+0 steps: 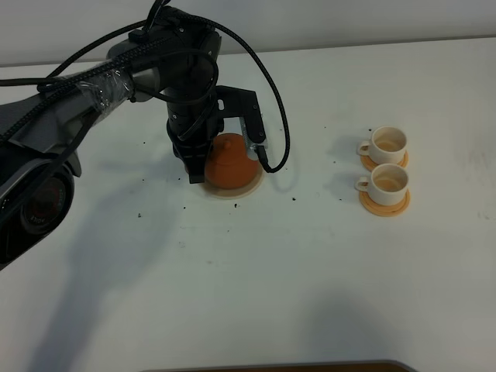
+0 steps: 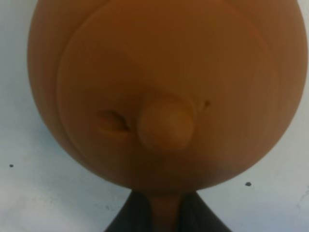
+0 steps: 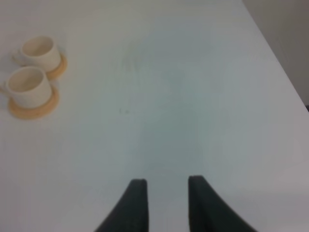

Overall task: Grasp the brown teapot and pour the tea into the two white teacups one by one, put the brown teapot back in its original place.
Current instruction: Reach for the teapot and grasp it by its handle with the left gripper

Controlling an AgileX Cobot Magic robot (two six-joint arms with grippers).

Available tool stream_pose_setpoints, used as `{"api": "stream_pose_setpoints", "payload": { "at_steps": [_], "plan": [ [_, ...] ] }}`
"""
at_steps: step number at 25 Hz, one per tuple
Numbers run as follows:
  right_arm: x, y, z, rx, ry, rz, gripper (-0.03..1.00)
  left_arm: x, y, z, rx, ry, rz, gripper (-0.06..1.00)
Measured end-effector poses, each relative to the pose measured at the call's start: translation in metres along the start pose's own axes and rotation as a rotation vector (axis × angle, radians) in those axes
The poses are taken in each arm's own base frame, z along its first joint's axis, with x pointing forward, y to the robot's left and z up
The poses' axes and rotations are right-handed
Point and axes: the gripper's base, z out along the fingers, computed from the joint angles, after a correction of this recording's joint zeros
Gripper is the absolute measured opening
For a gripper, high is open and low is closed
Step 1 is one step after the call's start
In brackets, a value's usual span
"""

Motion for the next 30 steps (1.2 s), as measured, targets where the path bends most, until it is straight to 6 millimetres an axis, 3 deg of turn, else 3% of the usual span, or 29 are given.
{"api": "stream_pose_setpoints", "payload": {
  "at_steps": [11,19,30],
  "plan": [
    [0.0,0.0,0.0,0.0,0.0,0.0,0.24,0.0,0.0,-0.001,0.001,-0.001,0.0,0.15],
    [0.0,0.0,0.0,0.0,0.0,0.0,0.24,0.002,-0.003,-0.019,-0.008,-0.033,-0.01,0.14],
    [0.0,0.0,0.0,0.0,0.0,0.0,0.24,0.006,-0.003,-0.02,0.007,-0.021,-0.016,0.14]
  ]
}}
